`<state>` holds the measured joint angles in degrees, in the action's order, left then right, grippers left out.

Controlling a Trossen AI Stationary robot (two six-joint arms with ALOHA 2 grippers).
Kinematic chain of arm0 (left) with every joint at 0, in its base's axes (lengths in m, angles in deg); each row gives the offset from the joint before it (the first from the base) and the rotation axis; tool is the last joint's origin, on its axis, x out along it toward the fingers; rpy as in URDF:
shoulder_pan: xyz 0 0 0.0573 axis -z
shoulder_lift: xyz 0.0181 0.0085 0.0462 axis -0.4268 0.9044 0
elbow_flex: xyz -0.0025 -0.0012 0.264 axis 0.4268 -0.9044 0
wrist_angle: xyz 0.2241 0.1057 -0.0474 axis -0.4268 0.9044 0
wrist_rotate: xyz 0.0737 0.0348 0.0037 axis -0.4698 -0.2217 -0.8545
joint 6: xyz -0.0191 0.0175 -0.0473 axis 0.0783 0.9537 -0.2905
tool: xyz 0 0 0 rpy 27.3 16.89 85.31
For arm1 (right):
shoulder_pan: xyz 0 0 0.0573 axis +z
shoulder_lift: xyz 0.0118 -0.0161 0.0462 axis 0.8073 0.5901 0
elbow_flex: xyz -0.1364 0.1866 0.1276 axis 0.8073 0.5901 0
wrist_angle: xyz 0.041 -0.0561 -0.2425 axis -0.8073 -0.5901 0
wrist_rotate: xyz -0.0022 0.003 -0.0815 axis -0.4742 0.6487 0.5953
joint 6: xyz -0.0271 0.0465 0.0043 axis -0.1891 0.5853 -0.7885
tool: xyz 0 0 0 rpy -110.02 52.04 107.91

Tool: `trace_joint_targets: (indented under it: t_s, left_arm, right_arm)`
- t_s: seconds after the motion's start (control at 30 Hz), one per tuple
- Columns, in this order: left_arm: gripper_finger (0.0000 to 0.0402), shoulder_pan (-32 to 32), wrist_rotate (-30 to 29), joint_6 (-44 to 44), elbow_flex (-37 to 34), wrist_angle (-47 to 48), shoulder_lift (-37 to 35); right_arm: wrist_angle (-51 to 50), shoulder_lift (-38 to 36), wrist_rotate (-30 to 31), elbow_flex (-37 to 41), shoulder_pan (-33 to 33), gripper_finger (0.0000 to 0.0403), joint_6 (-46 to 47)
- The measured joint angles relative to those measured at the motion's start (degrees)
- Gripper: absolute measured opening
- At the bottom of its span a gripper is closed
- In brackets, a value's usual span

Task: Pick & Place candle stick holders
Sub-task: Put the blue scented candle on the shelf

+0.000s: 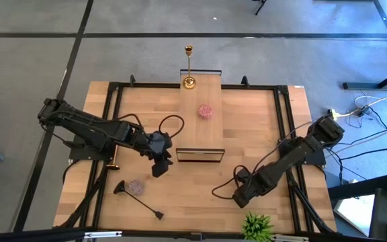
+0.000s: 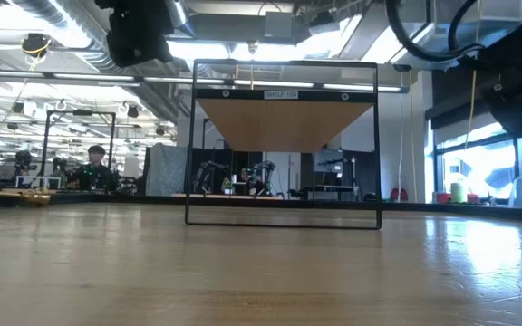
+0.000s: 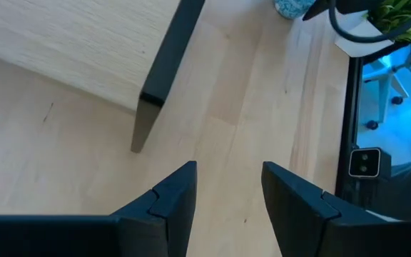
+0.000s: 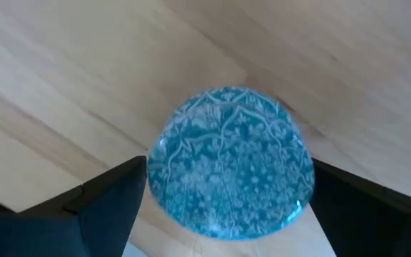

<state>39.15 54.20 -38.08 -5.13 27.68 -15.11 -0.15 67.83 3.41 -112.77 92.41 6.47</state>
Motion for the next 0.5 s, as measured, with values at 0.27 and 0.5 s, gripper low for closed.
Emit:
trace_joint_targets:
  t_s: [0.27, 0.5]
  left_arm:
    - [0.0155, 0.00, -0.02, 1.29, 0.00, 0.09, -0.01]
    - [0.0155, 0.40, -0.05, 1.49, 0.00, 0.13, -0.02]
  right_arm:
    - [-0.44, 2.72, -1.18, -0.22, -1.09, 0.0360, 0.07]
    - [-1.59, 2.77, -4.78, -0.20, -1.55, 0.0295, 2.43]
